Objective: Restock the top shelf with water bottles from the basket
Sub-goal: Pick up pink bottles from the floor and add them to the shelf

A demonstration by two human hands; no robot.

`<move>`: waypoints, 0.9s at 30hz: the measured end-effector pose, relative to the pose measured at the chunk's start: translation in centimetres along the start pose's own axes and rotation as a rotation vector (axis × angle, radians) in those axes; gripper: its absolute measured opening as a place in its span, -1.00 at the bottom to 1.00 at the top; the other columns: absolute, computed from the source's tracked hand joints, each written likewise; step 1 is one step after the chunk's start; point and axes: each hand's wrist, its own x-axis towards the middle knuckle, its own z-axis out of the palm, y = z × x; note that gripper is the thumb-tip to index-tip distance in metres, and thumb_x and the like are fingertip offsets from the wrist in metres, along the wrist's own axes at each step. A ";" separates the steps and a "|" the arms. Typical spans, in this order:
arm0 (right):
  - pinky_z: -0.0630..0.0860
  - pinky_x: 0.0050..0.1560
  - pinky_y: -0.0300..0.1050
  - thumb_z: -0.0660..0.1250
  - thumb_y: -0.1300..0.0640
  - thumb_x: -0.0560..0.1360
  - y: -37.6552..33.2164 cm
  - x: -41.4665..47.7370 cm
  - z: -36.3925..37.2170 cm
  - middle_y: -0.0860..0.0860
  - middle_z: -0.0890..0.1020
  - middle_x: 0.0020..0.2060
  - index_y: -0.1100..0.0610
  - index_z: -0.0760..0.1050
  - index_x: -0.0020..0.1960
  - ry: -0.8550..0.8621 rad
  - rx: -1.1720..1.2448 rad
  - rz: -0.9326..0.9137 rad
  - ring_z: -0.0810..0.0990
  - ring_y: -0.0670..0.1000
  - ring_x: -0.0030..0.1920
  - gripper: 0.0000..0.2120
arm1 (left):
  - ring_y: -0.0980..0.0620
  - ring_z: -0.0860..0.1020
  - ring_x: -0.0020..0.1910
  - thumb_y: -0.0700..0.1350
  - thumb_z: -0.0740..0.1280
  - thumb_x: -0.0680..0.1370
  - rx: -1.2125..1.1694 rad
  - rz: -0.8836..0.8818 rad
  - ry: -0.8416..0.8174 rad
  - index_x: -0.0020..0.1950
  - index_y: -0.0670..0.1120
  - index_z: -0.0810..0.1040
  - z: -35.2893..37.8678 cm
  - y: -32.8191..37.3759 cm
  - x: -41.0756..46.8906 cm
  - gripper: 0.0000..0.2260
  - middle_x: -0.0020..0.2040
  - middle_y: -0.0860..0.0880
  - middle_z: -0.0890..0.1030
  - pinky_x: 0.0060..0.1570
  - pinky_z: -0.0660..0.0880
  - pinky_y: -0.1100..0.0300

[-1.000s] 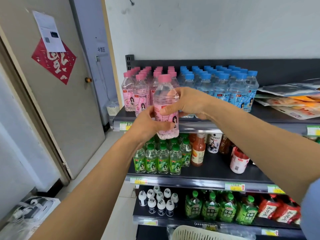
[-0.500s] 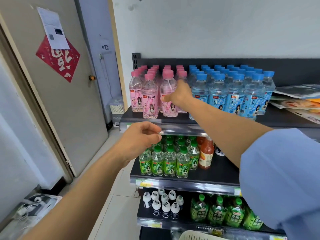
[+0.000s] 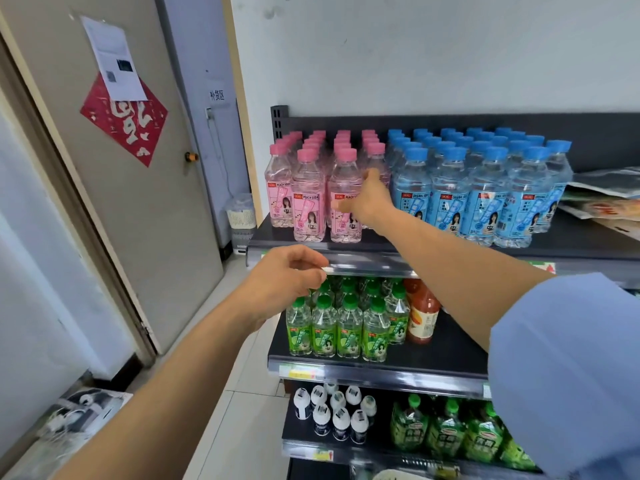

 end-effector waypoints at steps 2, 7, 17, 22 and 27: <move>0.47 0.05 -0.08 0.48 0.20 0.42 0.3 0.0 0.0 0.17 0.48 0.19 0.24 0.08 0.43 0.000 -0.048 0.014 0.50 0.16 0.23 -0.24 | -0.02 0.56 -0.09 -0.24 0.36 0.50 -0.003 0.001 0.003 0.00 -0.10 0.59 0.0 0.1 0.2 -0.89 -0.08 -0.10 0.62 -0.05 0.48 0.15; 0.46 0.07 -0.07 0.38 0.24 0.46 1.0 -0.4 -0.3 0.19 0.52 0.10 0.29 0.39 0.20 -0.042 -0.224 0.045 0.52 0.18 0.18 -0.64 | -0.02 0.56 -0.09 -0.25 0.36 0.50 -0.007 0.003 -0.009 0.00 -0.10 0.59 0.5 0.2 0.5 -0.88 -0.07 -0.11 0.62 -0.02 0.48 0.12; 0.51 0.10 -0.01 0.41 0.14 0.48 1.9 -1.0 0.9 0.17 0.53 0.17 0.27 0.29 0.32 0.005 -0.214 0.032 0.53 0.18 0.17 -0.49 | -0.01 0.56 -0.09 -0.24 0.36 0.50 -0.018 -0.008 0.001 0.01 -0.10 0.59 0.3 0.0 0.4 -0.88 -0.07 -0.10 0.62 -0.03 0.48 0.14; 0.55 0.07 0.03 0.36 0.18 0.50 1.7 -1.7 0.3 0.16 0.57 0.11 0.26 0.32 0.27 0.058 -0.201 -0.013 0.57 0.16 0.09 -0.60 | 0.00 0.56 -0.08 -0.25 0.36 0.50 -0.021 -0.011 0.002 -0.01 -0.08 0.59 0.5 0.0 0.4 -0.89 -0.07 -0.09 0.62 -0.03 0.49 0.16; 0.49 0.02 -0.13 0.28 0.26 0.53 0.5 -3.4 -2.1 0.06 0.56 0.05 0.19 0.48 0.13 0.110 -0.088 -0.155 0.51 0.02 0.01 -0.82 | -0.02 0.56 -0.08 -0.26 0.35 0.51 -0.020 -0.044 0.019 0.01 -0.11 0.58 0.6 -0.4 0.6 -0.89 -0.03 -0.13 0.63 -0.02 0.49 0.14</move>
